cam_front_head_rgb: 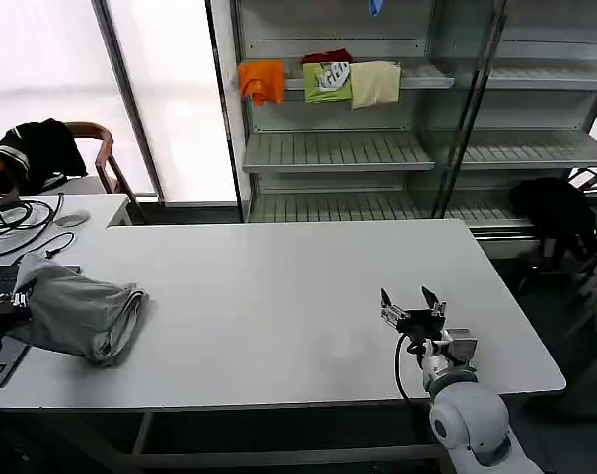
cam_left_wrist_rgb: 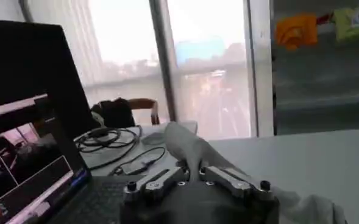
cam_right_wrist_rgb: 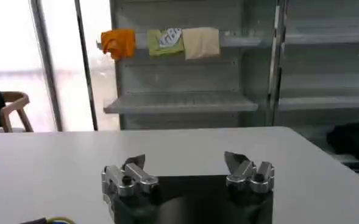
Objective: Fold and organize the clothes.
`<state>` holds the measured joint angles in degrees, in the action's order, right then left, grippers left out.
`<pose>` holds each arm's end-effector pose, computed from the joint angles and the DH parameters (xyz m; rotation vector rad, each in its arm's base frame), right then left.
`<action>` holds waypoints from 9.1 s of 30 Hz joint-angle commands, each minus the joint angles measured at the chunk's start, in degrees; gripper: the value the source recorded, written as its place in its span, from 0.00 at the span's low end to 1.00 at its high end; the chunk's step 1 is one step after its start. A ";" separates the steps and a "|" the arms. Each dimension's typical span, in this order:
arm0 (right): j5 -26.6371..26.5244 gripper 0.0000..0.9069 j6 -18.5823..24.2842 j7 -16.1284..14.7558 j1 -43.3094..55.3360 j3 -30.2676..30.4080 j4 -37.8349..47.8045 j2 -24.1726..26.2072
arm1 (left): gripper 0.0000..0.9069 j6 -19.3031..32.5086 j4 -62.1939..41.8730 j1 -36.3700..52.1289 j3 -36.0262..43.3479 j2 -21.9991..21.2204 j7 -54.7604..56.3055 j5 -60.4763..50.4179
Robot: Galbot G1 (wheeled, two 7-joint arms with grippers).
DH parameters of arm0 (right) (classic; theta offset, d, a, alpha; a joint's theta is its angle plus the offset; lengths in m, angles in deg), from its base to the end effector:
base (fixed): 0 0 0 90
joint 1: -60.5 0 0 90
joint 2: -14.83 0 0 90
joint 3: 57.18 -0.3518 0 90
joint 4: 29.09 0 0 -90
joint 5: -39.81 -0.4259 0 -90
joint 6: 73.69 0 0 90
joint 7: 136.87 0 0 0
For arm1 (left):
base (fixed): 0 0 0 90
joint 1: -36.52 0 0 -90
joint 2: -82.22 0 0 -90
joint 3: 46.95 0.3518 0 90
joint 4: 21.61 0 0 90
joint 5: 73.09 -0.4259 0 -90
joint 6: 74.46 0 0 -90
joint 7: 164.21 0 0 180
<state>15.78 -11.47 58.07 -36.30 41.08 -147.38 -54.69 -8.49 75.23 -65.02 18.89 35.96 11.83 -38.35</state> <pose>0.3497 -0.0020 -0.2021 0.1005 -2.9424 -0.0160 0.3585 0.3332 -0.1731 0.2902 -2.8577 -0.2046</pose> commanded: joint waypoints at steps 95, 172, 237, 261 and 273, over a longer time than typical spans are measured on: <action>-22.91 0.44 -5.33 19.82 2.44 13.40 4.13 -15.19 | 1.00 -7.18 18.90 9.39 33.26 -18.32 18.35 -9.26; -7.71 1.00 -5.06 4.85 1.73 9.92 -7.39 -1.08 | 1.00 -7.14 22.69 4.59 32.23 -22.82 18.12 -11.14; 5.72 1.00 -4.87 7.87 24.63 22.48 33.37 -20.08 | 1.00 -6.04 25.74 -1.74 29.39 -26.31 17.59 -13.93; 9.37 1.00 -2.13 8.00 17.83 8.07 6.41 -3.80 | 1.00 -3.80 29.62 -2.97 29.73 -30.40 18.47 -18.52; 3.80 1.00 0.67 6.83 3.55 -6.61 -0.54 6.12 | 1.00 -1.57 28.18 -2.55 32.37 -32.75 18.77 -21.14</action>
<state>22.75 -12.39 64.97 -22.09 46.69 -139.08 -58.38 -11.61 103.57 -67.66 50.23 4.75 30.43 -57.54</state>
